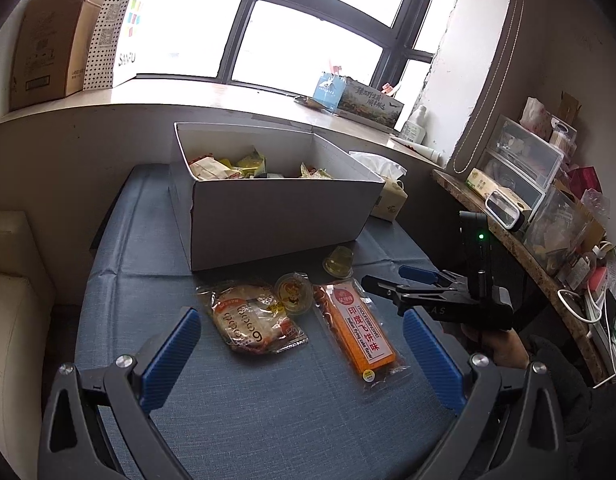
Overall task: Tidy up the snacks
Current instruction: 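Grasp a clear jelly cup with the right gripper while the left grasps another jelly cup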
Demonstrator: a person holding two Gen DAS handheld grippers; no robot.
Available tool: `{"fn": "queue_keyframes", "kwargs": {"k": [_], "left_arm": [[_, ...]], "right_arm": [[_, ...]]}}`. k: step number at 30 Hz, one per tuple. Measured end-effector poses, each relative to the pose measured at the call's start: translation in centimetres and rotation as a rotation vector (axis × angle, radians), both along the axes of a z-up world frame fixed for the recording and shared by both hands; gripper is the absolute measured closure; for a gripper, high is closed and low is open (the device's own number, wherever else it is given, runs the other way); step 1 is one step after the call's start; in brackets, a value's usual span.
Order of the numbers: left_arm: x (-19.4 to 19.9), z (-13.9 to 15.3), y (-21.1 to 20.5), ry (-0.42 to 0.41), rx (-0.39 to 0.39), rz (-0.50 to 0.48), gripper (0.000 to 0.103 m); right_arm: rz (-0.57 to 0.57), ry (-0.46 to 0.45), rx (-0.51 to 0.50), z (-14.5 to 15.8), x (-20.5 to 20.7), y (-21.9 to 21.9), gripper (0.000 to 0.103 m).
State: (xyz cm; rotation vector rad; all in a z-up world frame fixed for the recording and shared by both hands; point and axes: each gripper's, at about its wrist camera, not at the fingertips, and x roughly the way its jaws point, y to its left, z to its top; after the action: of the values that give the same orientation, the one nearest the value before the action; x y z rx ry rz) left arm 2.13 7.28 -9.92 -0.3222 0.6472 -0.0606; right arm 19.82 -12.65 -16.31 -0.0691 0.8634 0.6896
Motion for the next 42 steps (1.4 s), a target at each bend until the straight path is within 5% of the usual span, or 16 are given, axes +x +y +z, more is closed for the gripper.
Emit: {"fn": "queue_keyframes", "kwargs": {"k": [7, 11, 24, 30, 40, 42], "left_arm": [[-0.1, -0.8, 1.0, 0.018, -0.022, 0.024, 0.0], [0.0, -1.2, 1.1, 0.028, -0.024, 0.024, 0.0], [2.3, -4.0, 0.3, 0.131, -0.005, 0.005, 0.0], [6.1, -4.9, -2.1, 0.147, 0.115, -0.1, 0.0], [13.2, -7.3, -3.3, 0.214, 0.161, -0.234, 0.001], [14.0, -7.6, -3.3, 0.223, 0.157, -0.248, 0.014]], "right_arm": [[0.046, 0.034, -0.043, -1.5, 2.5, 3.1, 0.002], [0.037, 0.023, -0.103, -2.1, 3.8, 4.4, 0.065], [0.029, 0.005, 0.101, 0.9, 0.3, -1.0, 0.067], [0.023, -0.033, 0.184, 3.5, -2.7, -3.9, 0.067], [0.0, -0.072, 0.217, 5.0, -5.6, -6.9, 0.067], [-0.006, -0.069, 0.213, 4.8, -5.5, -7.2, 0.067]]}}
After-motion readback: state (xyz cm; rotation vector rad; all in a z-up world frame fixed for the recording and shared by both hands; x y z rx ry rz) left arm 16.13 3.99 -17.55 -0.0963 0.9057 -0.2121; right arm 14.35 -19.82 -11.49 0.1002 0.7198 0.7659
